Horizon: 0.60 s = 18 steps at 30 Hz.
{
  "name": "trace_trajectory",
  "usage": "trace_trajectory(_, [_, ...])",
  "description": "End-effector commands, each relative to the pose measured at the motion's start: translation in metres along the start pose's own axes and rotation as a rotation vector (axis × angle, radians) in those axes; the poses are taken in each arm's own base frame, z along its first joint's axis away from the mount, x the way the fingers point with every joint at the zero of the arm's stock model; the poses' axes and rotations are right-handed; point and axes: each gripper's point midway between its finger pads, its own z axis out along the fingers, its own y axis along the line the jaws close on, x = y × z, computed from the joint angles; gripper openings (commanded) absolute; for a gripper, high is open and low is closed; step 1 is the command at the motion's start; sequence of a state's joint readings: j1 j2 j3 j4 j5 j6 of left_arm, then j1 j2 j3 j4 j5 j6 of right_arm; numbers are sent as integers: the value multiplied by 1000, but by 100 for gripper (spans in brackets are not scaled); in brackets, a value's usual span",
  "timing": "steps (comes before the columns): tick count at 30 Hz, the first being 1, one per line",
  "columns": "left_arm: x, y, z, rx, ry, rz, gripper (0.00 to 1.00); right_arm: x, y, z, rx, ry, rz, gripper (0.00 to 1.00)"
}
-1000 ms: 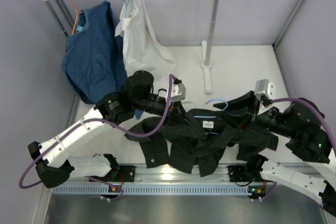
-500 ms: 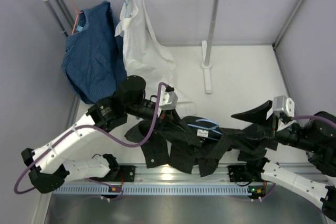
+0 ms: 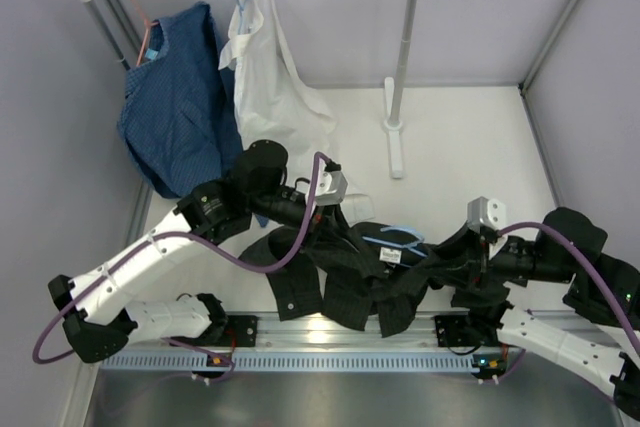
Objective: Place the shirt on the hanger
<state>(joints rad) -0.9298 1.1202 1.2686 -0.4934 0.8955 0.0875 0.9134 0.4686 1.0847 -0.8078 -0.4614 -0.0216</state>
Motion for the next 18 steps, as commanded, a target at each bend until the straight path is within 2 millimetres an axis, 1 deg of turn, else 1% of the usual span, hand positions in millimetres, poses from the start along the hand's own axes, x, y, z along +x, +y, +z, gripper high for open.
trace_trajectory(1, [-33, -19, -5, 82, -74, 76, 0, 2, -4, 7, -3, 9, -28, 28])
trace_trajectory(2, [-33, -19, -5, 88, -74, 76, 0, 3, -5, 6, 6, 10, -33, 19])
trace_trajectory(3, [-34, -21, -6, 88, -78, 81, 0, 5, -11, 5, 37, 11, -45, 14])
trace_trajectory(4, [-34, -21, -6, 89, -78, 80, 0, 4, -12, 1, 56, -6, -58, 5])
trace_trajectory(5, [-34, -22, -7, 91, -78, 80, 0, 3, -15, -2, 78, -15, -66, 0])
trace_trajectory(6, [-35, -22, -7, 91, -80, 83, 0, 2, -19, -3, 102, -29, -72, 0])
trace_trajectory(8, [-35, -22, -8, 84, -82, 90, 0, -5, -16, -11, 110, -76, -85, 0])
trace_trajectory(9, [-37, -18, -9, 56, -85, 97, 0, -10, -16, -13, 121, -95, -82, 0])
trace_trajectory(10, [-39, -16, -10, 35, -89, 96, 28, -15, -16, -17, 129, -121, -86, 0])
trace_trajectory(11, [-42, -12, -10, 7, -96, 98, 44, -19, -18, -19, 146, -134, -84, 0])
trace_trajectory(12, [-46, -3, -12, -53, -105, 100, 60, -25, -21, -24, 176, -149, -76, 0])
trace_trajectory(13, [-53, -2, -16, -86, -127, 102, 98, -27, -22, -26, 188, -158, -77, 0])
trace_trajectory(14, [-58, 3, -18, -127, -139, 102, 98, -29, -24, -28, 202, -161, -74, 0])
trace_trajectory(15, [-68, 18, -26, -238, -167, 92, 98, -32, -29, -31, 235, -160, -68, 0])
trace_trajectory(16, [-75, 25, -32, -307, -191, 74, 98, -32, -32, -33, 258, -152, -63, 0])
trace_trajectory(17, [-87, 28, -44, -378, -232, 78, 98, -32, -34, -39, 285, -141, -55, 0])
trace_trajectory(18, [-95, 35, -55, -461, -263, 68, 98, -31, -41, -43, 332, -128, -46, 0])
